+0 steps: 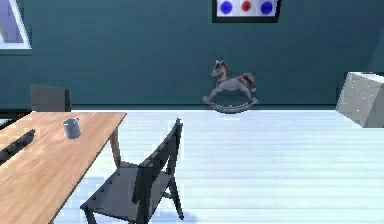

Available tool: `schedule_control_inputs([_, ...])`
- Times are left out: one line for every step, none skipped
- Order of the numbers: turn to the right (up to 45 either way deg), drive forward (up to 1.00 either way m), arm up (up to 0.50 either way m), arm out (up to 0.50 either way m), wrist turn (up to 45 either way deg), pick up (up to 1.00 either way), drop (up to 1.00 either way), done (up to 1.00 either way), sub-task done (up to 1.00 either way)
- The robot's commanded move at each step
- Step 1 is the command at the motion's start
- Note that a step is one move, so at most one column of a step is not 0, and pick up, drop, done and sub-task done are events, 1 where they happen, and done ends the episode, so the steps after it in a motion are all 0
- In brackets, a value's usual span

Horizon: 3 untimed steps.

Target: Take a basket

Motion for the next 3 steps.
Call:
schedule_control_inputs([0.0,0.00,0.00,0.46,0.0,0.00,0.00,0.00,0.00])
schedule_control_inputs([0.0,0.00,0.00,0.00,45.0,0.00,0.00,0.00,0.00])
schedule_control_inputs([0.0,0.00,0.00,0.00,45.0,0.00,0.00,0.00,0.00])
